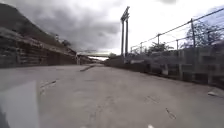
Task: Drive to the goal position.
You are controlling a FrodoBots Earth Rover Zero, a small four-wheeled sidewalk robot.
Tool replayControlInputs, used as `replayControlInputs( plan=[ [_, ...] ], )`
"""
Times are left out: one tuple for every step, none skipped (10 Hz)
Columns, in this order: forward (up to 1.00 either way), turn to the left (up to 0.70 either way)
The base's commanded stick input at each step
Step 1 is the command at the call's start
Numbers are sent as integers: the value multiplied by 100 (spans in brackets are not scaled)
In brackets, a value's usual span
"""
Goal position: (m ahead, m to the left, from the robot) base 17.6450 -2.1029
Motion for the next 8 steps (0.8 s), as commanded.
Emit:
replayControlInputs(
  plan=[
    [70, 0],
    [70, 0],
    [70, 0],
    [70, 0],
    [70, 0],
    [70, 0],
    [70, 0],
    [70, 0]
  ],
)
